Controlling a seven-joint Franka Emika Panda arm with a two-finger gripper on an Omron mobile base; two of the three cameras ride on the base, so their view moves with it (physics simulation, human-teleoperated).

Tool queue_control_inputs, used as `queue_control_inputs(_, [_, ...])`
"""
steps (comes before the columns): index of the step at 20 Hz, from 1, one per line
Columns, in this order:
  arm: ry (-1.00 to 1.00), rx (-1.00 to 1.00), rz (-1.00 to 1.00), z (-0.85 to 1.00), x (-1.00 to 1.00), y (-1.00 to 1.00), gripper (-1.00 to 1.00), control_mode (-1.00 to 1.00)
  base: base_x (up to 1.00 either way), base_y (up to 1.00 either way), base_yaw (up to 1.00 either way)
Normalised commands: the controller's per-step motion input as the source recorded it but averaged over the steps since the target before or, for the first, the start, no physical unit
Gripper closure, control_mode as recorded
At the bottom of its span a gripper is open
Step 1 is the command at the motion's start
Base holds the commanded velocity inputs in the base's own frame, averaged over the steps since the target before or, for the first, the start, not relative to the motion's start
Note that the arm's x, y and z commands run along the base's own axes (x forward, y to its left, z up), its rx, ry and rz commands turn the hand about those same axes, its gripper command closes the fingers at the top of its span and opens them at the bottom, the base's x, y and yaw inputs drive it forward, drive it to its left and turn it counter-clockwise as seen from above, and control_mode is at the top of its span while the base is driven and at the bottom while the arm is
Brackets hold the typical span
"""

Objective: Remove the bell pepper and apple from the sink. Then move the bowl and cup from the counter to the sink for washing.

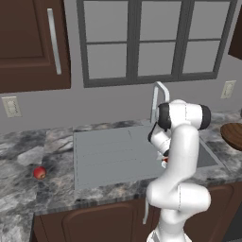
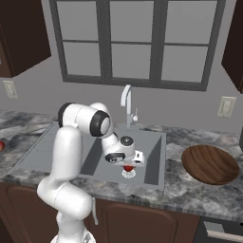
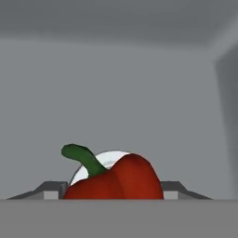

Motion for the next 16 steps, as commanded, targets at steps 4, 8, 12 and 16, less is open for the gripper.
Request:
queue_control_inputs(4, [-0.02,0.04,0.0,0.21,-0.17,-0.02,1.0,-1.0,0.0,0.0,0.0])
queue_control_inputs(8, [-0.01,0.01,0.0,0.24,-0.15,-0.05,1.0,-1.0,0.0,0.0,0.0])
queue_control_inputs(12, [-0.01,0.0,0.0,0.25,-0.16,-0.03,1.0,-1.0,0.0,0.0,0.0])
queue_control_inputs(16, [0.0,0.0,0.0,0.24,-0.21,-0.03,1.0,-1.0,0.0,0.0,0.0])
